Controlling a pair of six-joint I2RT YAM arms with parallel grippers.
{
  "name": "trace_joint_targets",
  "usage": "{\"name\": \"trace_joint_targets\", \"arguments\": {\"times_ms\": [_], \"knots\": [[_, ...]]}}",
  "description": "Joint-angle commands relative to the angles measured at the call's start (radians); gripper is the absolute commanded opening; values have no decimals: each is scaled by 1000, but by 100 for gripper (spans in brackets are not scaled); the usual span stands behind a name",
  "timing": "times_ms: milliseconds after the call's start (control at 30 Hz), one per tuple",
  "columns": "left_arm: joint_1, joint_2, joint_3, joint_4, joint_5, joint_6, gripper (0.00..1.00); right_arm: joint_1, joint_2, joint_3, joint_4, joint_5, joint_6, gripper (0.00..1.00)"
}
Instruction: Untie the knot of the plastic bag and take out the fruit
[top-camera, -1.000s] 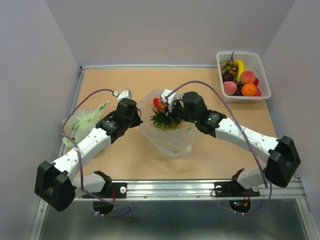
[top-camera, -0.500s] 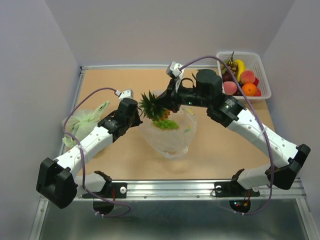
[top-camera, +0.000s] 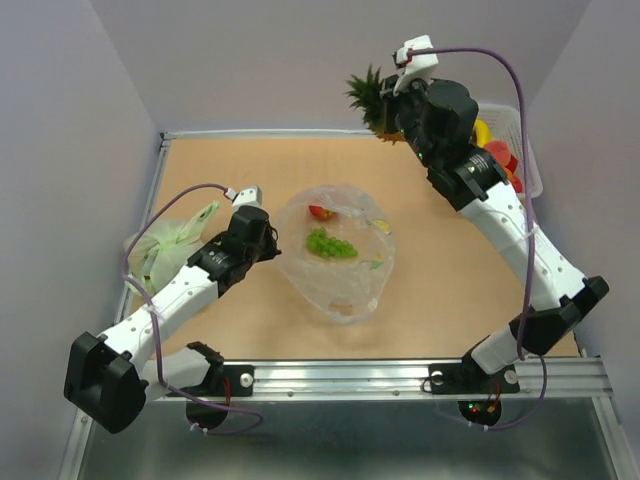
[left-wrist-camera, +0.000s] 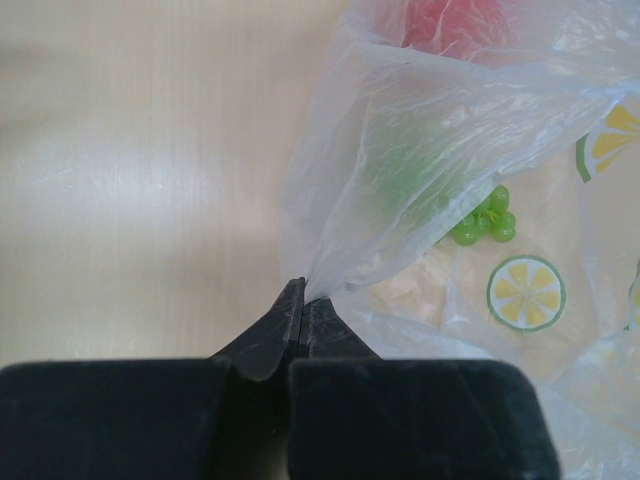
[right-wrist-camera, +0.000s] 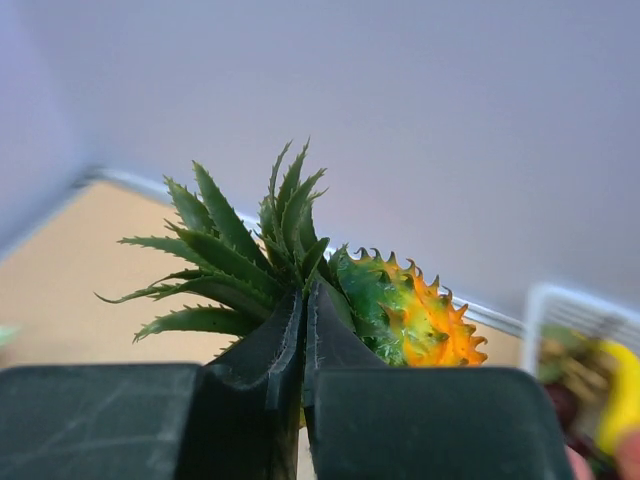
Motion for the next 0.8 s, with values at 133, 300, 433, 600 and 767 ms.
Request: {"name": "trace_joint_targets", "arguments": {"times_ms": [133,300,433,600,767], "knots": [[3,-50,-19,43,37,21,0,-355,168,112,81,306,60,1],[3,-60,-36,69,66,21,0,-556,289,138,83,220,316,1],[4,-55,-45,77,92,7,0,-631,390,160,87,174,442,1],[3,-53,-57,98,115,6,0,-654,489,201,109,141,560,1],[4,-49,-51,91,106,10,0,-697,527,204,149,73,721,1]]}}
